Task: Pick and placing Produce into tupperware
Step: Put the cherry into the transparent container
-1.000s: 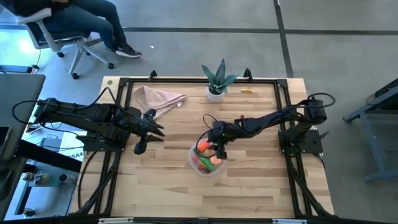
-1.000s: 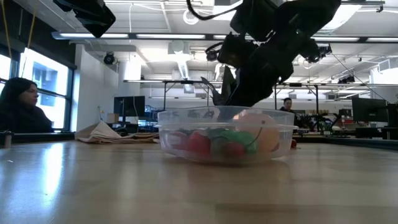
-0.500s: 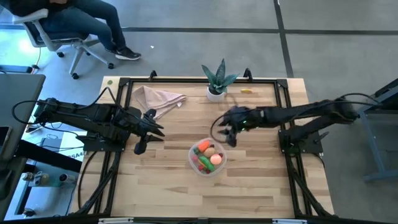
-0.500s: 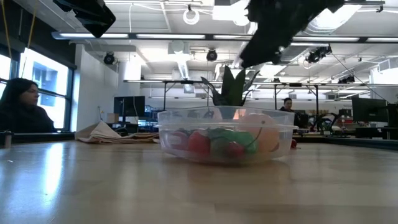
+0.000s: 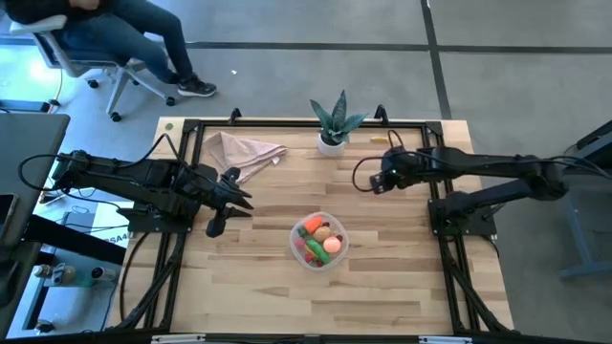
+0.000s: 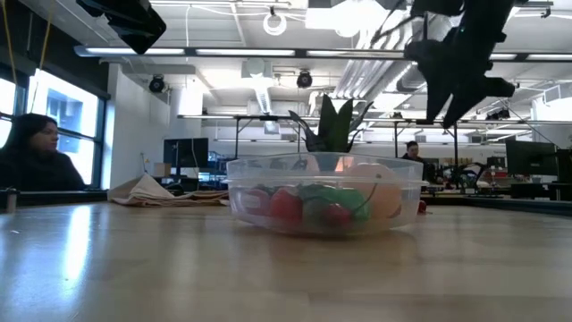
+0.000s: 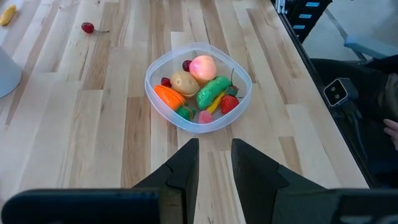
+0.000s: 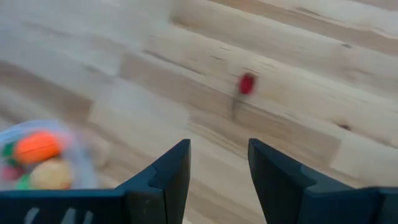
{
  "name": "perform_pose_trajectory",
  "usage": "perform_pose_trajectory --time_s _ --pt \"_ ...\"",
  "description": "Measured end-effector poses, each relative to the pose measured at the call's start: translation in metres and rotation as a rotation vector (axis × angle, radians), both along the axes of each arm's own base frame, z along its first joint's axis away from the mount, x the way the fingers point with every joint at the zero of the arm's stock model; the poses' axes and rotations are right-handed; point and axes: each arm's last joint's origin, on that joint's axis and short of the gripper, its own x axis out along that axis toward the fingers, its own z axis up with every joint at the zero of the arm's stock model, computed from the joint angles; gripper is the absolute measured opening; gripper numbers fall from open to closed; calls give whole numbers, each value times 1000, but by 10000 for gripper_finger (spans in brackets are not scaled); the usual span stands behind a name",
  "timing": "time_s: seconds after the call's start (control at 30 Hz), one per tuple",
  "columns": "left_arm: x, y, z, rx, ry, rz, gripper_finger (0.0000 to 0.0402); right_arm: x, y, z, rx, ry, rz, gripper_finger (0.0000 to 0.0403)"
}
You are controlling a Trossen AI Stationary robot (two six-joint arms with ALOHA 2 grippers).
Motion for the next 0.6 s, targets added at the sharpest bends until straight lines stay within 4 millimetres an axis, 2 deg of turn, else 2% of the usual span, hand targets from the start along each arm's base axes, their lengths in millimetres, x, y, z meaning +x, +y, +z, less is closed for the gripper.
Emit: perform_pose_trajectory --time_s 0.27,0.6 --pt "0 0 0 0 0 0 83 11 -25 -16 -5 62 -141 153" --pt "0 0 0 0 0 1 83 41 -47 -63 110 203 -108 153"
